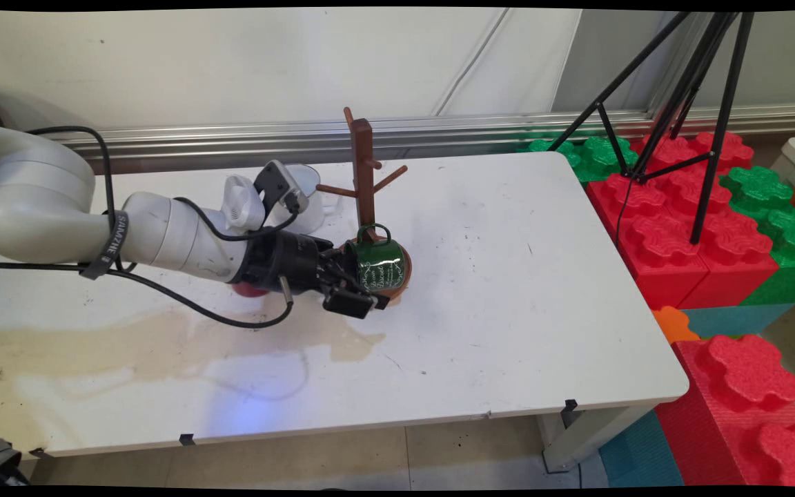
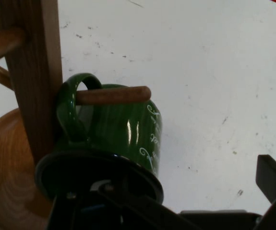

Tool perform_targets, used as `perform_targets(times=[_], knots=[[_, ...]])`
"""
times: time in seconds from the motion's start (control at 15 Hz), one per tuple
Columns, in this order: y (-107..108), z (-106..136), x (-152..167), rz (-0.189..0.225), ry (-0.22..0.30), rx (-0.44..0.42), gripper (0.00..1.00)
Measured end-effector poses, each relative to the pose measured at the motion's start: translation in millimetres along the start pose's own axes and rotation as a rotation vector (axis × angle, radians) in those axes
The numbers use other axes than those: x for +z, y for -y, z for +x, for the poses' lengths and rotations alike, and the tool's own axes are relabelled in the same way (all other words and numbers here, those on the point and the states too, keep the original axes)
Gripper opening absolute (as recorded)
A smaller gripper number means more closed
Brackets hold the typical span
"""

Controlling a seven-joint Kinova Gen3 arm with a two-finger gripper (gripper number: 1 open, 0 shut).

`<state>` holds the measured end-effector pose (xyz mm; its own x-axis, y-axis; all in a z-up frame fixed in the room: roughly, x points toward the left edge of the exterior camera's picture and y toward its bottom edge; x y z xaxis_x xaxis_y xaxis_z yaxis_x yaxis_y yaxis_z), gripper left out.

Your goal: Pick up the green mug from the rack

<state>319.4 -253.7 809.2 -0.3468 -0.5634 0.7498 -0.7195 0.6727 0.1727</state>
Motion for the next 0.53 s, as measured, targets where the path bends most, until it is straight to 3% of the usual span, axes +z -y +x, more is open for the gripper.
perform_targets(times=[0.47, 0.53], knots=[[2.9, 2.5, 9.0, 0.01, -0.011, -0.034, 1.0], [3.1, 2.7, 10.3, 0.011, -0.011, -0.036, 0.0]])
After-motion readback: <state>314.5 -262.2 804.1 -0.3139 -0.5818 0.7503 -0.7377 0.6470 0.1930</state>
